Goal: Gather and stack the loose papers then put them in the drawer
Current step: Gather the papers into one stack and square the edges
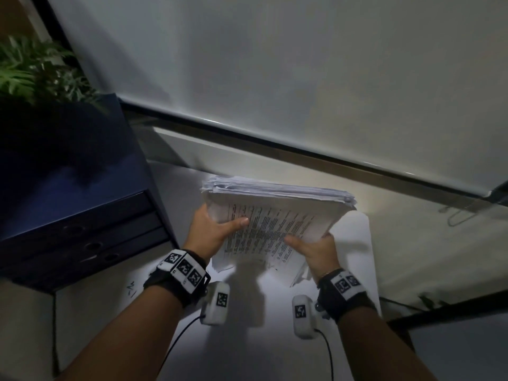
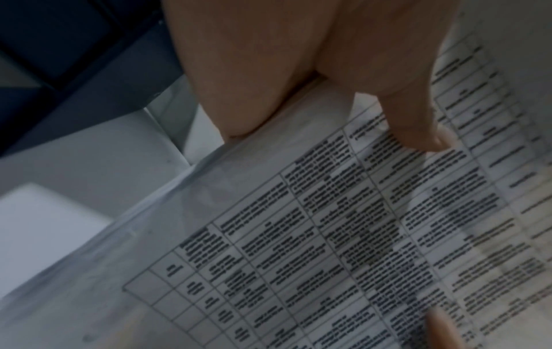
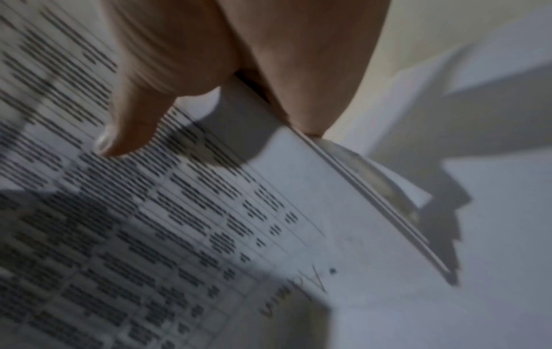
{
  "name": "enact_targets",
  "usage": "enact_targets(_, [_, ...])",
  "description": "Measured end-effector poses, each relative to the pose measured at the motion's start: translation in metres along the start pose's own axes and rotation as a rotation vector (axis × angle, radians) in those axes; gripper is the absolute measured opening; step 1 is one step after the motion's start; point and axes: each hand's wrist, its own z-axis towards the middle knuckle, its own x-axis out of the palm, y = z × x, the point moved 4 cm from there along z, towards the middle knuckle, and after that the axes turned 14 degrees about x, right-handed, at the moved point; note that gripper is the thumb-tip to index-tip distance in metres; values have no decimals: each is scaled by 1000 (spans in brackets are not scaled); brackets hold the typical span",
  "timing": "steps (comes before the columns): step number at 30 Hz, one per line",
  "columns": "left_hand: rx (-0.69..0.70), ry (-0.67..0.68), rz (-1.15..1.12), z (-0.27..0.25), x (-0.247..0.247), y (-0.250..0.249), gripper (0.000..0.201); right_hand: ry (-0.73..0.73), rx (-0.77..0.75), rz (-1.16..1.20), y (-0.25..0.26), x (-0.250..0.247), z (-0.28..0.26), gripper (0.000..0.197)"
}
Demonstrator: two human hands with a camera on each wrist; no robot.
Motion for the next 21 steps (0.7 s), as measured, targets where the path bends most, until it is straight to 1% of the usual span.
enact_targets(2, [5,-14,15,-4,1,-1,59,-52,59,1,-21,5,0,36])
enact_targets(4, [16,-48,30,-5,1,0,39,-100,81,4,-31,7,-2,33])
enact_targets(6, [51,-116,26,-6,1,-4,20,-151,72,-13,-25,7,-5,37])
enact_targets(7, [89,-159,29,-5,2,-8,18,-151,45,-11,-17,7,-8,34])
enact_targets(10, [180,-289,-9,-7,0,-14,26,-111,-52,12,8,4,-17,26])
enact_targets(11, [190,-305,-28,-9,-2,-13,33,-107,-82,-1,14,3,-20,25])
enact_targets(13, [167,-251,-43,-11,-5,-7,62,-118,-105,-54,19,-1,-21,27])
enact_targets(14, [142,-209,-23,-13,-7,-1,71,-105,-87,-56,17,-3,-19,30])
enact_targets(15, [125,-183,-1,-14,-8,2,72,-85,-58,-43,14,-3,-18,34])
enact_targets(16, [116,-179,21,-15,-9,4,65,-74,-38,-25,13,-2,-17,37])
enact_targets(18, [105,-183,49,-15,-7,7,42,-99,-58,20,7,-2,-13,31])
enact_targets(19, [108,-190,64,-14,-5,7,37,-118,-52,32,1,0,-10,28])
enact_targets(21, [118,-212,70,-12,-4,5,38,-141,21,38,-22,7,-3,32])
